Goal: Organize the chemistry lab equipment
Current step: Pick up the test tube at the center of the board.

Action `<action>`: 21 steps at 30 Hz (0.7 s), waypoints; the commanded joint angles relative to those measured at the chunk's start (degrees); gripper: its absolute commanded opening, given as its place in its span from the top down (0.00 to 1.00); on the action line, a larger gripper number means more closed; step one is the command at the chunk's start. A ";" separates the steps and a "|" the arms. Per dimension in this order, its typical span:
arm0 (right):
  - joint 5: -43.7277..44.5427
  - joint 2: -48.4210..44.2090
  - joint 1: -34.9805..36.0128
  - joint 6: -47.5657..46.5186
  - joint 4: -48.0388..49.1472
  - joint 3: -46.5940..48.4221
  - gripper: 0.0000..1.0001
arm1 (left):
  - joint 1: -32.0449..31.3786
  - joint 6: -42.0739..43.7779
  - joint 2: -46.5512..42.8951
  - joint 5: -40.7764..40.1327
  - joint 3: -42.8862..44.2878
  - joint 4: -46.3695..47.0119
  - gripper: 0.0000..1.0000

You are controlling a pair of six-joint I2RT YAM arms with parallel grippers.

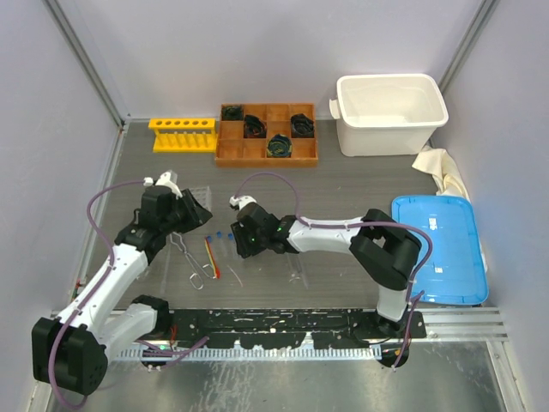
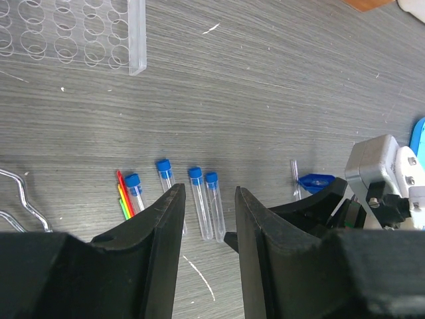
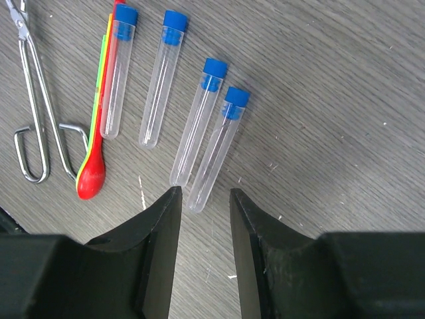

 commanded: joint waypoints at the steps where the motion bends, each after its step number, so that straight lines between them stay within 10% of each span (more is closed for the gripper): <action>1: 0.39 0.98 0.33 -0.45 -0.25 2.90 0.59 | 0.13 1.44 -0.20 1.14 0.02 1.52 0.62; 21: 7.39 6.14 2.19 -0.35 -6.78 7.03 0.65 | 0.09 1.44 1.59 3.83 1.12 1.23 0.61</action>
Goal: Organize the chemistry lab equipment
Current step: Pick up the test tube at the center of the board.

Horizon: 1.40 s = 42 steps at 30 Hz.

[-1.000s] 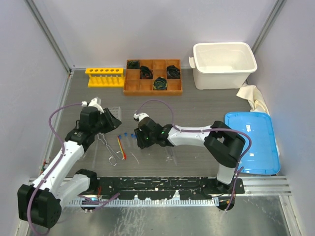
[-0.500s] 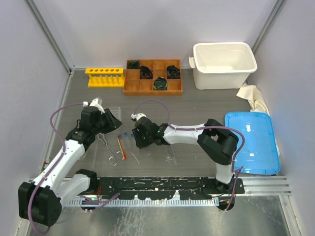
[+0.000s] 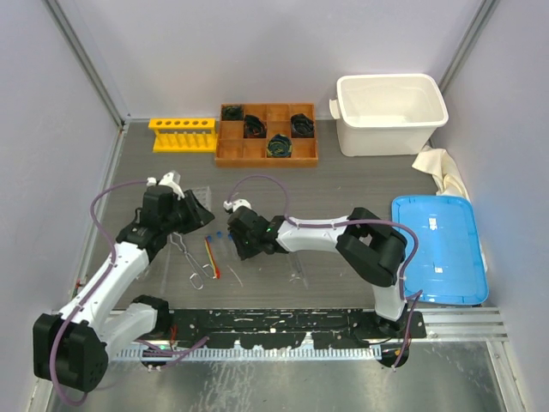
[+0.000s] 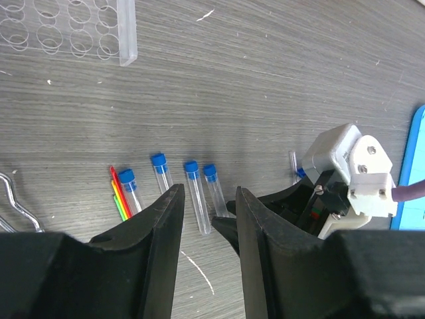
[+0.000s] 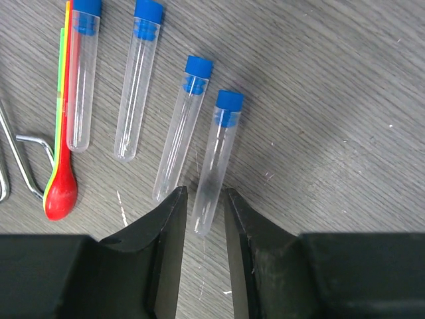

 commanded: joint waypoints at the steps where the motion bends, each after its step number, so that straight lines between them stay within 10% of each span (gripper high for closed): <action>1: 3.63 0.82 0.72 -0.31 -1.96 2.00 0.66 | 0.11 1.07 1.32 1.92 1.25 1.15 0.61; 15: 6.82 0.50 0.79 0.87 -3.74 1.38 0.97 | 0.06 -0.87 8.73 6.22 2.80 2.76 0.59; 42: 18.12 -26.72 4.72 -4.14 27.85 -23.15 0.99 | -6.72 -12.09 14.26 19.52 6.30 15.47 0.57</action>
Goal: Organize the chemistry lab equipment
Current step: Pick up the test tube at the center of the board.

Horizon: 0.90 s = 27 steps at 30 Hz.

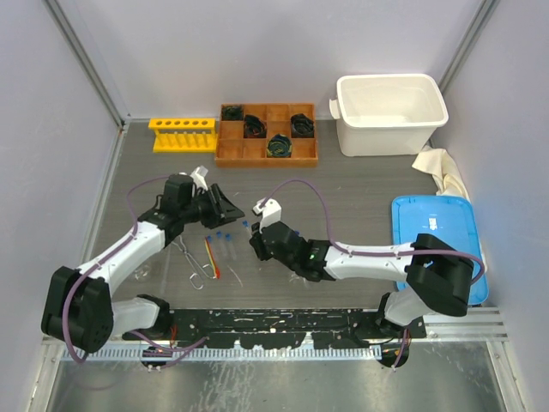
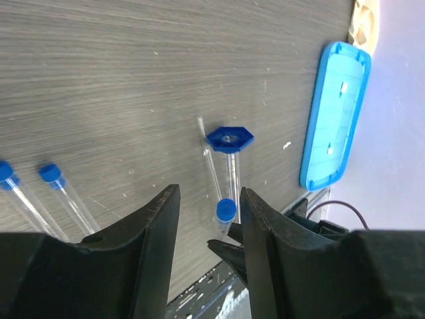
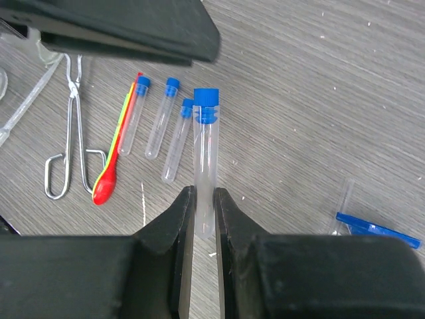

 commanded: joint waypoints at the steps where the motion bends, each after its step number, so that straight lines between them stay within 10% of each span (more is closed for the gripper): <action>1: 2.38 -0.59 0.51 -2.38 6.11 1.69 0.99 | -2.30 -1.31 -0.26 3.02 2.84 4.67 0.57; 14: 3.26 0.14 1.30 -2.89 6.14 3.57 0.99 | -4.68 -2.08 -1.25 1.50 2.15 5.24 0.62; 27: 3.65 -0.27 1.68 -2.94 4.93 3.77 0.90 | -5.32 -1.44 0.59 0.41 1.76 5.55 1.00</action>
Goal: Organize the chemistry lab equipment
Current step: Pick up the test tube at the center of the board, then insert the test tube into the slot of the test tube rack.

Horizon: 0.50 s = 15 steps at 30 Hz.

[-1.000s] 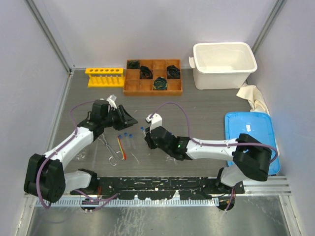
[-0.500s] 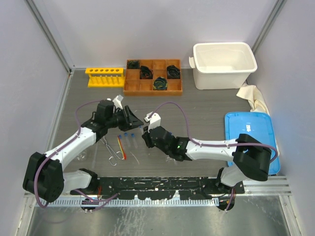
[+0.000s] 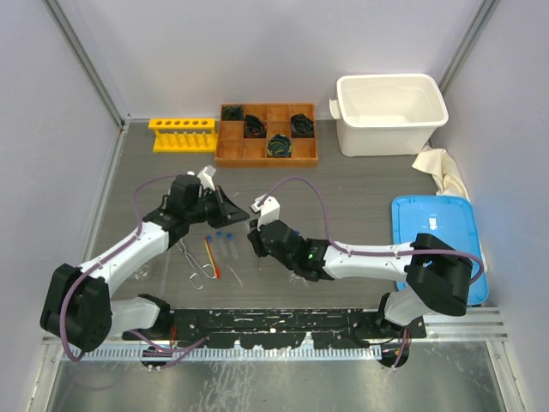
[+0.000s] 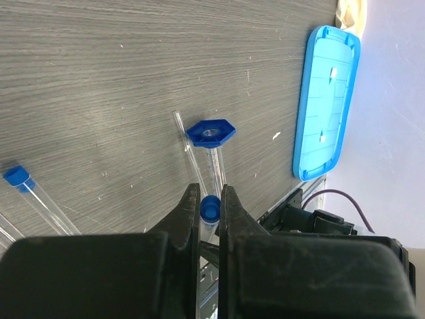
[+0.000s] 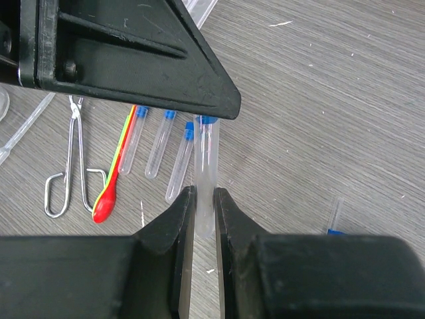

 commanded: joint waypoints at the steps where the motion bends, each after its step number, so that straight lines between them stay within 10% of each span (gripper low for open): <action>1: 0.80 -0.75 0.61 -0.27 1.91 2.58 0.82 | -0.64 0.90 0.12 -0.70 1.38 2.40 1.00; 5: 0.40 -1.54 0.65 -0.03 0.74 2.69 0.59 | -0.64 3.92 0.70 -5.70 2.33 -0.67 1.00; 15: 0.31 -7.91 1.35 -0.21 -0.16 -0.79 0.57 | -0.64 15.72 6.31 -27.90 12.23 -8.80 1.00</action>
